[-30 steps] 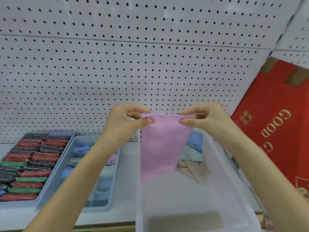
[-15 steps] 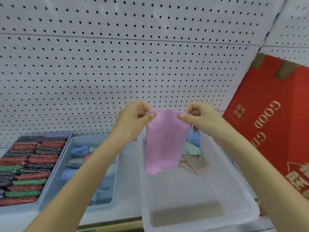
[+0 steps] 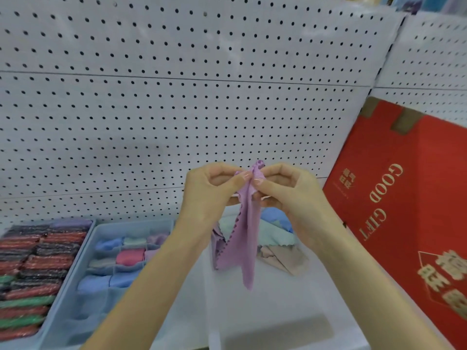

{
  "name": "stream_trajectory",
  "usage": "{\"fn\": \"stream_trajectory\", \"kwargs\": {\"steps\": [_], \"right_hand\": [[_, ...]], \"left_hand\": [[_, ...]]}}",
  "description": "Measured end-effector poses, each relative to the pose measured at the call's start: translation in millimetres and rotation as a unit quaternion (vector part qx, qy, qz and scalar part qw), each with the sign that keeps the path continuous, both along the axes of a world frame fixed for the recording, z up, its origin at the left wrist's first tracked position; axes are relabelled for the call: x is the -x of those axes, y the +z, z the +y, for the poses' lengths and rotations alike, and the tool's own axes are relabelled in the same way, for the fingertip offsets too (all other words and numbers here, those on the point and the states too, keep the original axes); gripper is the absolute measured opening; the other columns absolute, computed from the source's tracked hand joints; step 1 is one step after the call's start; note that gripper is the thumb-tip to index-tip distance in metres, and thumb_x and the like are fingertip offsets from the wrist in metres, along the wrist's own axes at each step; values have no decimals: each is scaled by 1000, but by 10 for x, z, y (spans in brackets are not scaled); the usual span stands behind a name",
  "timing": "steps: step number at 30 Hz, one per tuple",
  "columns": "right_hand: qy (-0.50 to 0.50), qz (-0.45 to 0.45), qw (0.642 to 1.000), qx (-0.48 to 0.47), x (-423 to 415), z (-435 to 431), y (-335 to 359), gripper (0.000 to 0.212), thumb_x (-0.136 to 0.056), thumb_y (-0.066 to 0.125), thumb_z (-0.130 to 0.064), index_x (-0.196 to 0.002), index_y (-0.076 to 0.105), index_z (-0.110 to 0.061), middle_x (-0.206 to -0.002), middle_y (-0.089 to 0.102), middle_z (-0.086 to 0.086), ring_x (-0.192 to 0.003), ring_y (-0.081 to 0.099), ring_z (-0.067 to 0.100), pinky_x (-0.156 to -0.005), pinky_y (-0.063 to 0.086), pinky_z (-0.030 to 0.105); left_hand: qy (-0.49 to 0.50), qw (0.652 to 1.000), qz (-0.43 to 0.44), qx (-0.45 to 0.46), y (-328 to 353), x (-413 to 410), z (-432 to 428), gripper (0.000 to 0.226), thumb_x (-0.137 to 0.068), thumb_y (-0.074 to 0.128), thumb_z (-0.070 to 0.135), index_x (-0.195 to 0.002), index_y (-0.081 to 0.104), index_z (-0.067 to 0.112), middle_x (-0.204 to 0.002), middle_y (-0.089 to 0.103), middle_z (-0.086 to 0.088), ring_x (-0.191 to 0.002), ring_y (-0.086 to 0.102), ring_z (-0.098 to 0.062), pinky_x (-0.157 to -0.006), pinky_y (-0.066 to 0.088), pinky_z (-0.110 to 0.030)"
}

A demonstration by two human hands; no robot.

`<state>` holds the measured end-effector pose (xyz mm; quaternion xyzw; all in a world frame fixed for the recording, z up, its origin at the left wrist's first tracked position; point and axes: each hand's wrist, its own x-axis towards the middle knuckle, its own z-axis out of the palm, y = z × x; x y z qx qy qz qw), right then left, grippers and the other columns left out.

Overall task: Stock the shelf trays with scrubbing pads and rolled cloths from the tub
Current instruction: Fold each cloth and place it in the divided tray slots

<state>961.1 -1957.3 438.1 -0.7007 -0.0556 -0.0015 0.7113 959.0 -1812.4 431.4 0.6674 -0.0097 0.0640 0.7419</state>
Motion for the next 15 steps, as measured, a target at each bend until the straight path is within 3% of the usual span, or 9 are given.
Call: {"fn": "stream_trajectory", "kwargs": {"steps": [4,9,12,15], "right_hand": [[-13,-37,999,30,38,37,-21,19,-77,72,3,-95,66,1,-85,71,19,-69,68,19,-63,55,25],[-28,-61,998,16,51,120,-35,16,-72,74,9,-76,62,-1,-70,70,13,-62,67,16,-60,55,23],[-16,-58,998,5,36,114,-48,13,-74,72,7,-82,68,-1,-76,72,13,-71,70,18,-66,56,23],[38,-45,998,1,41,70,-49,21,-83,59,12,-95,71,-1,-87,74,11,-81,71,18,-72,55,22]], "left_hand": [[-10,1000,-5,7,-5,9,32,12,-87,65,10,-91,72,1,-82,75,-10,-76,72,-21,-70,59,-28],[-4,1000,-15,8,1,41,3,10,-87,63,5,-82,72,4,-71,74,-5,-65,70,-13,-61,56,-22],[-9,1000,-13,18,-7,45,22,16,-90,62,12,-80,72,4,-75,74,-5,-70,71,-15,-62,55,-20],[-31,999,-1,20,-17,31,86,16,-85,67,20,-85,73,5,-83,75,-7,-79,72,-18,-70,58,-23]]}}
